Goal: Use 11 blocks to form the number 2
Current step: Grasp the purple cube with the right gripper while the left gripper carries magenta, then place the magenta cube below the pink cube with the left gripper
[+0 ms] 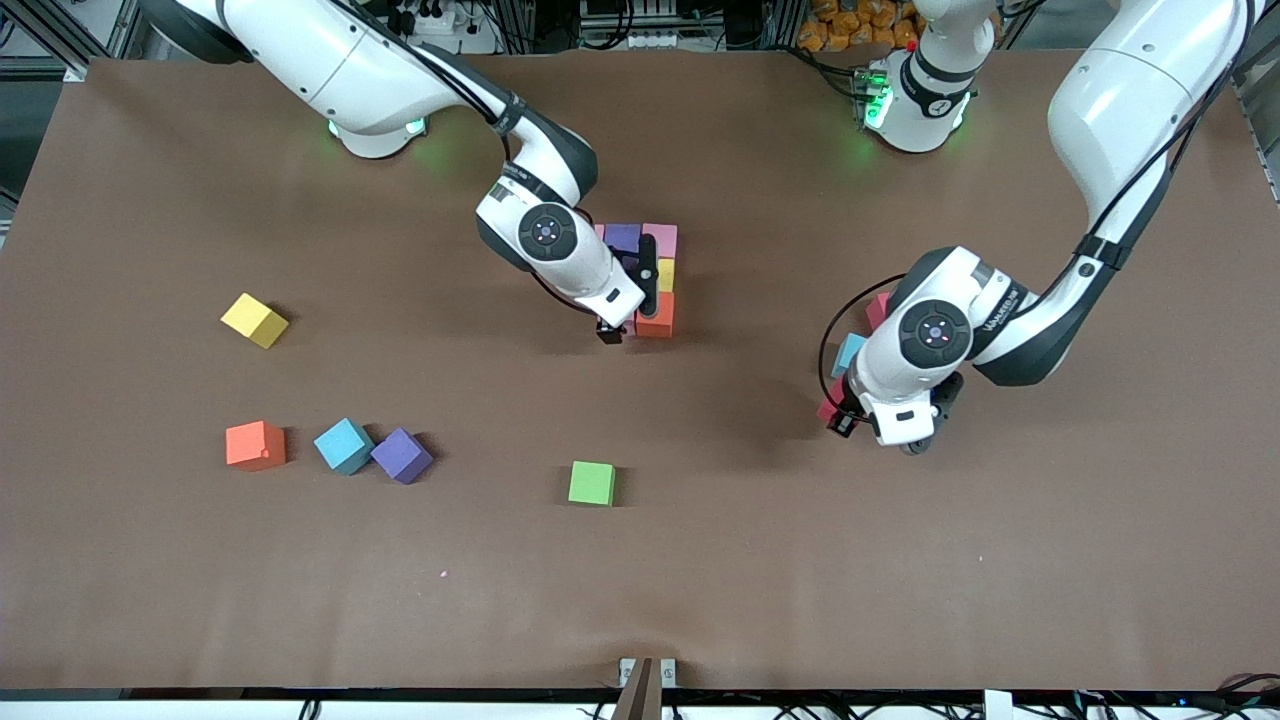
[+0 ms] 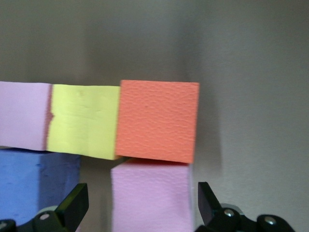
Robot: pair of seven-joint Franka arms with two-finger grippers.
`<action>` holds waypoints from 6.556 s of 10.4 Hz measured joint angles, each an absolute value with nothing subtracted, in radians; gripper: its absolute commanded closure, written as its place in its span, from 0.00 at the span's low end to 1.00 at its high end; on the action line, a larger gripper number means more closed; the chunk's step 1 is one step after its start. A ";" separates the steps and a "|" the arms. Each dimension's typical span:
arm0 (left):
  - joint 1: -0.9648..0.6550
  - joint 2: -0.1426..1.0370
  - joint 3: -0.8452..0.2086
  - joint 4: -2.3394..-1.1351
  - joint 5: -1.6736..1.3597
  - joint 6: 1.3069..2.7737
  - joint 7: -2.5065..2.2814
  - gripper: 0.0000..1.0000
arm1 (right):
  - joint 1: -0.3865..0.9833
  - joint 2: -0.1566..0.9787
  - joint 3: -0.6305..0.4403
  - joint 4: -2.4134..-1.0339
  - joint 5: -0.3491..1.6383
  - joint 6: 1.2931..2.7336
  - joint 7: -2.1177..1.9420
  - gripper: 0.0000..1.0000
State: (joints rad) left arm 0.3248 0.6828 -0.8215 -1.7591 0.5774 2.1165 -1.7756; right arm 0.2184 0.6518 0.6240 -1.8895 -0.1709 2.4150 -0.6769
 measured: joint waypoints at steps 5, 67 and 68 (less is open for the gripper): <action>0.323 0.683 -0.833 -1.756 0.577 2.117 -1.964 0.65 | 0.204 0.601 0.641 -1.849 -0.171 2.326 -0.657 0.00; -0.593 0.919 -0.519 -1.354 0.391 2.277 -2.713 0.64 | -0.099 0.588 0.272 -1.673 -0.197 2.277 -0.832 0.77; -0.595 0.927 -0.519 -1.354 0.391 2.277 -2.712 0.64 | -0.099 0.584 0.271 -1.673 -0.197 2.276 -0.832 0.77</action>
State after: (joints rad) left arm -0.5948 0.9268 -0.5187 -1.3536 0.3910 2.2770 -2.7125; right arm -0.0994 0.5843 0.2710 -1.6728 -0.1967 2.2764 -0.8318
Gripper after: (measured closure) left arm 0.396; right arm 0.436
